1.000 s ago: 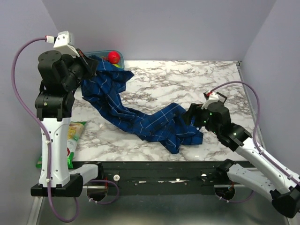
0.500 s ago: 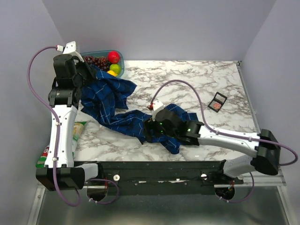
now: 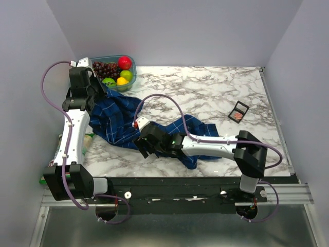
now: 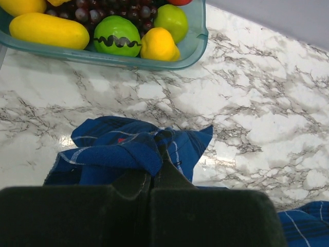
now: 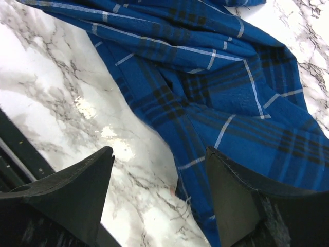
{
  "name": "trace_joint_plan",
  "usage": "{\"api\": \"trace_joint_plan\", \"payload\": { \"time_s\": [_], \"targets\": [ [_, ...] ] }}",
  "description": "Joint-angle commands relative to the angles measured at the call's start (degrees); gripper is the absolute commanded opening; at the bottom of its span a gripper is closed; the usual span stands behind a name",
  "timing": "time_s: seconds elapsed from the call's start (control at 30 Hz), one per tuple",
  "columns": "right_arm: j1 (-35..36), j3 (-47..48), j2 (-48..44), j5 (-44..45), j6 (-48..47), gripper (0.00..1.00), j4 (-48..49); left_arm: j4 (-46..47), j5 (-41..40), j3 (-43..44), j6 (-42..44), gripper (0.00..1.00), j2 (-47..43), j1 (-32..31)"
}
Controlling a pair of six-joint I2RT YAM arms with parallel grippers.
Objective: Pin the brooch onto the clothing
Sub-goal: Adjust the crumpled clothing at the center of the board.
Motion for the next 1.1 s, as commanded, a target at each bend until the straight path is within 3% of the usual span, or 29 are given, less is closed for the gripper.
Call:
{"api": "trace_joint_plan", "payload": {
  "time_s": [0.0, 0.4, 0.5, 0.53, 0.6, 0.7, 0.73, 0.77, 0.9, 1.07],
  "targets": [
    [0.60, 2.75, 4.24, 3.45, -3.10, 0.80, 0.73, 2.73, -1.30, -0.06, 0.72, 0.00, 0.16, 0.37],
    [0.68, 2.93, 9.96, 11.53, -5.04, 0.77, -0.50, 1.24, 0.63, 2.57, -0.24, 0.00, 2.62, 0.37],
    [0.68, 2.84, 10.58, 13.64, -4.17, 0.66, -0.68, 1.15, 1.60, 2.57, -0.51, 0.00, 3.76, 0.02],
    [0.68, 2.84, 10.67, 14.17, -3.90, 0.56, -0.68, 1.06, 1.69, 2.57, -0.51, 0.00, 3.94, -0.16],
    [0.60, 2.84, 10.67, 14.79, -3.37, 0.49, -0.94, 0.97, 1.52, 2.66, -0.25, 0.00, 4.73, -1.38],
    [0.68, 2.40, 9.36, 15.40, -1.97, 0.22, -1.82, 0.10, 0.11, 3.45, 0.63, 0.00, 6.13, -3.32],
    [0.68, 1.79, 8.48, 15.49, -1.53, 0.07, -2.08, -0.25, -0.33, 4.06, 0.89, 0.00, 6.40, -4.63],
    [0.68, 1.35, 7.51, 15.41, -1.09, 0.01, -2.43, -0.87, -1.11, 4.33, 1.16, 0.00, 6.84, -4.64],
    [0.68, -0.93, -0.82, 13.74, 1.54, 0.01, -5.16, -2.36, -3.74, 5.91, 3.17, 0.00, 9.04, -10.08],
    [0.60, -4.89, -17.85, 10.49, 2.70, 0.01, -7.70, -5.00, -7.36, 9.16, 6.52, 0.00, 12.38, -18.77]
  ]
}}
